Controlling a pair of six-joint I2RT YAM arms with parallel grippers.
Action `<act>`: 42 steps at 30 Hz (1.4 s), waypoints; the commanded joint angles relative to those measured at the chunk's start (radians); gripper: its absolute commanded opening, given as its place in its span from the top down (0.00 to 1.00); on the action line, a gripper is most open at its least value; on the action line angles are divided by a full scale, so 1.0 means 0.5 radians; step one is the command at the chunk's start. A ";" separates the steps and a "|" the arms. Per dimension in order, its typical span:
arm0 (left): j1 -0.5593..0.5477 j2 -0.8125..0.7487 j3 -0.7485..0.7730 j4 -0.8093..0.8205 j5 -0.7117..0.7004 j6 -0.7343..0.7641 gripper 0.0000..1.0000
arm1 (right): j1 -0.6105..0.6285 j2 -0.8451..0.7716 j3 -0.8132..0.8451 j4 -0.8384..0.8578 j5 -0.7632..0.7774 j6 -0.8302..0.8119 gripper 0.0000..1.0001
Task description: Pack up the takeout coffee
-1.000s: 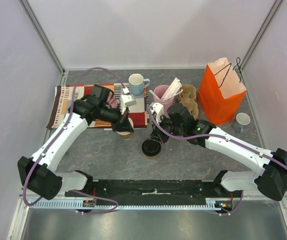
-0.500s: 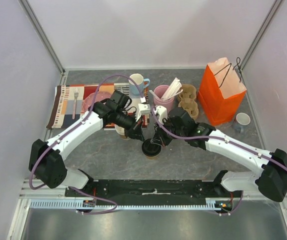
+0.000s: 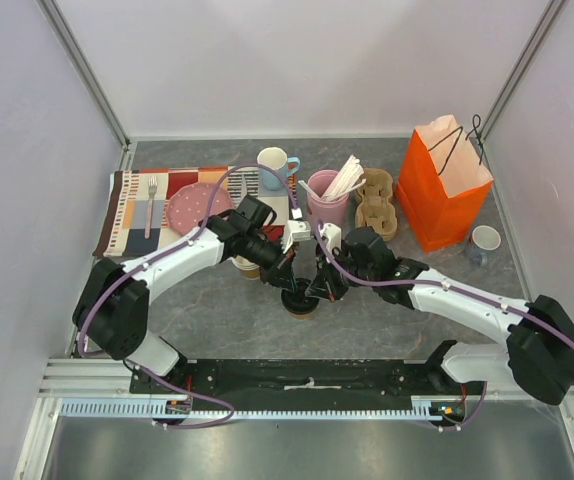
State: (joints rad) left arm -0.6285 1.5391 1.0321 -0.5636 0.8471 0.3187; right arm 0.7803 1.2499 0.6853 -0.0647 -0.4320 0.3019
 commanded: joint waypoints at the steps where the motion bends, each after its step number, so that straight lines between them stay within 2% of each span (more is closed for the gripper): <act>1: -0.022 -0.096 -0.006 -0.017 -0.102 0.040 0.98 | 0.013 0.028 0.110 -0.198 0.026 -0.091 1.00; 4: -0.007 -0.175 0.108 -0.136 -0.053 0.071 0.98 | 0.013 0.013 0.270 -0.358 0.020 -0.131 1.00; 8: 0.079 -0.206 0.255 -0.293 0.112 0.077 0.98 | 0.016 -0.045 0.387 -0.377 -0.047 -0.110 1.00; 12: 0.103 -0.207 0.114 -0.208 0.030 0.050 0.98 | 0.016 -0.015 0.348 -0.264 -0.072 -0.064 1.00; 17: 0.033 -0.127 -0.122 -0.033 -0.050 0.022 0.98 | 0.013 0.102 0.176 -0.159 -0.057 -0.039 1.00; 24: 0.014 -0.096 -0.141 0.004 -0.243 0.062 0.98 | 0.007 0.145 0.200 -0.187 -0.047 -0.052 1.00; 27: 0.014 -0.181 -0.089 -0.035 -0.173 0.068 0.98 | 0.010 0.133 0.295 -0.269 -0.032 -0.079 1.00; 31: 0.027 -0.259 0.168 -0.234 -0.166 0.099 0.98 | 0.007 0.114 0.436 -0.416 0.026 -0.104 0.99; 34: 0.054 -0.271 0.337 -0.394 -0.151 0.105 0.95 | 0.007 0.083 0.543 -0.517 0.207 -0.031 0.75; 35: 0.057 -0.268 0.381 -0.440 -0.154 0.093 0.87 | -0.002 0.086 0.614 -0.570 0.280 -0.009 0.61; 37: 0.057 -0.271 0.509 -0.578 -0.209 0.077 0.73 | -0.008 0.096 0.672 -0.717 0.370 0.000 0.51; 38: 0.057 -0.274 0.537 -0.615 -0.234 0.090 0.60 | -0.011 0.093 0.697 -0.760 0.379 0.007 0.44; 39: 0.057 -0.286 0.559 -0.679 -0.291 0.114 0.55 | -0.011 0.087 0.697 -0.785 0.376 0.007 0.37; 40: 0.060 -0.317 0.565 -0.698 -0.322 0.142 0.50 | -0.011 0.077 0.691 -0.824 0.367 0.007 0.31; 42: 0.073 -0.341 0.544 -0.735 -0.411 0.218 0.35 | -0.036 0.047 0.615 -0.837 0.334 0.040 0.28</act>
State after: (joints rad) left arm -0.6006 1.4204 1.2819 -0.8173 0.7261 0.3603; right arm 0.7757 1.3052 1.0027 -0.3847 -0.2916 0.2981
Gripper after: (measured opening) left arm 0.555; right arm 0.683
